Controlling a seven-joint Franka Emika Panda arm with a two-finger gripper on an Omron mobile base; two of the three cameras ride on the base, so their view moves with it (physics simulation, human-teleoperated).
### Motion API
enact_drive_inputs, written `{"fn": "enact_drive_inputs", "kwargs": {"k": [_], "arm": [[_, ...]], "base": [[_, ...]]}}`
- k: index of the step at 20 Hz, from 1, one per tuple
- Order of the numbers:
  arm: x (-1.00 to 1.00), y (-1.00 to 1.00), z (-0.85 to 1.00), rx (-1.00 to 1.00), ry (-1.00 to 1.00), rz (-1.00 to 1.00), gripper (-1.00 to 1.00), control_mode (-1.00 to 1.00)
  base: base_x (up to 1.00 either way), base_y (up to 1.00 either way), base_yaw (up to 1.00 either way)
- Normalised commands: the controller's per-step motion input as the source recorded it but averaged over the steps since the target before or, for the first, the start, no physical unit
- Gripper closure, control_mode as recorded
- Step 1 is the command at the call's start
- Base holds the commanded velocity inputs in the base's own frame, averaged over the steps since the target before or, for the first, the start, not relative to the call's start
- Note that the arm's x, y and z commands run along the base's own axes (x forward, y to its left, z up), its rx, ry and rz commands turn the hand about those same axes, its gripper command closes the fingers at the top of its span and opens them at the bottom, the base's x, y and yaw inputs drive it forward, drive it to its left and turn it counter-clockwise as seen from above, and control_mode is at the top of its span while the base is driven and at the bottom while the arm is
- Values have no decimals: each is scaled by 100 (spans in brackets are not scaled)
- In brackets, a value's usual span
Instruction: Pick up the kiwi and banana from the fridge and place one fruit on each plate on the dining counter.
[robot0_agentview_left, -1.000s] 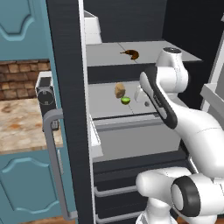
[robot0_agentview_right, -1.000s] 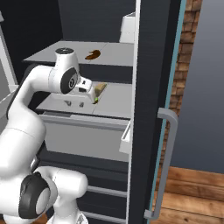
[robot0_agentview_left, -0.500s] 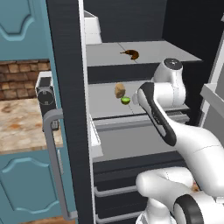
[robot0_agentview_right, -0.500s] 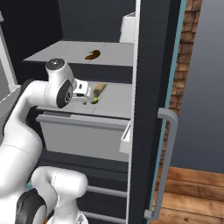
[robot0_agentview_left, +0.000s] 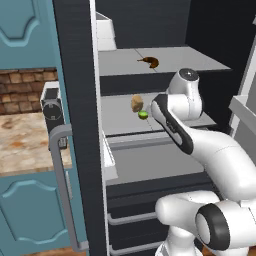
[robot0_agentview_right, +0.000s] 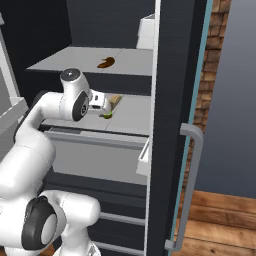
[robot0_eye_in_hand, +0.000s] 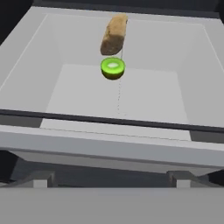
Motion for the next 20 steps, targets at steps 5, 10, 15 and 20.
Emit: {"fn": "enact_drive_inputs", "kwargs": {"k": [5,10,15,20], "arm": [[43,8,-24,0,4,0,-100,-100],[41,9,-23,0,4,0,-100,-100],[37,1,-21,0,2,0,-100,-100],[38,0,-14,0,0,0,-100,-100]], "base": [[0,0,0],[0,0,0],[0,0,0],[0,0,0]]}}
